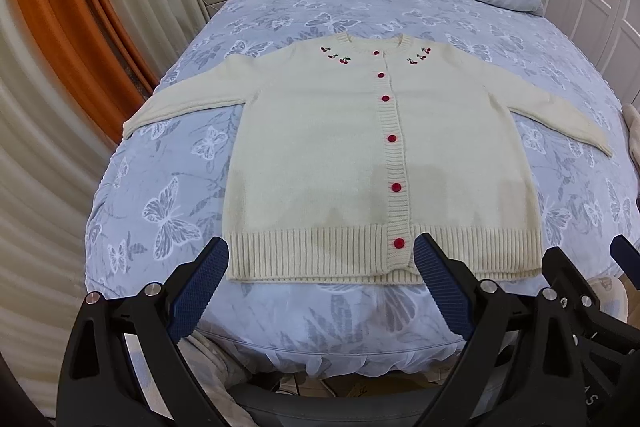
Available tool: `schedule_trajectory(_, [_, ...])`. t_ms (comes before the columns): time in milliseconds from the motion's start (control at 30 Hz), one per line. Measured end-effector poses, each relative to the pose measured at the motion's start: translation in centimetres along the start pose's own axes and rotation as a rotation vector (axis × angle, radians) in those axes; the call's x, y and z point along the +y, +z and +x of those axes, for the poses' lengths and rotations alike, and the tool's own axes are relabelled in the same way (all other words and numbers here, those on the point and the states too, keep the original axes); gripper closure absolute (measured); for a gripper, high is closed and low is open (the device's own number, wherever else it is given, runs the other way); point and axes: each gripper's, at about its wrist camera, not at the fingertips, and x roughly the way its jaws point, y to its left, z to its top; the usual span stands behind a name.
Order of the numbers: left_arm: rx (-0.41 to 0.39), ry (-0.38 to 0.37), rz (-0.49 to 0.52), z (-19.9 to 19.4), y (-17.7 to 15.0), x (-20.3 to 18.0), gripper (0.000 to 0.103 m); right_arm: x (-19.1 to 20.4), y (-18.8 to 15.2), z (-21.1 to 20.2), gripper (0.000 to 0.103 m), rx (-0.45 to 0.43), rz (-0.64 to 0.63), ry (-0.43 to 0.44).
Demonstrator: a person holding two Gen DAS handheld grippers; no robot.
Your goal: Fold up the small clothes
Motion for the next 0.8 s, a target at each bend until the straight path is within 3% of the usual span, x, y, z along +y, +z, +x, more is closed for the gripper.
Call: schedule_trajectory(800, [-0.003, 0.021, -0.01, -0.02, 0.1, 0.25, 0.012, 0.15, 0.09, -0.17, 0.011, 0.005, 0.004, 0.001])
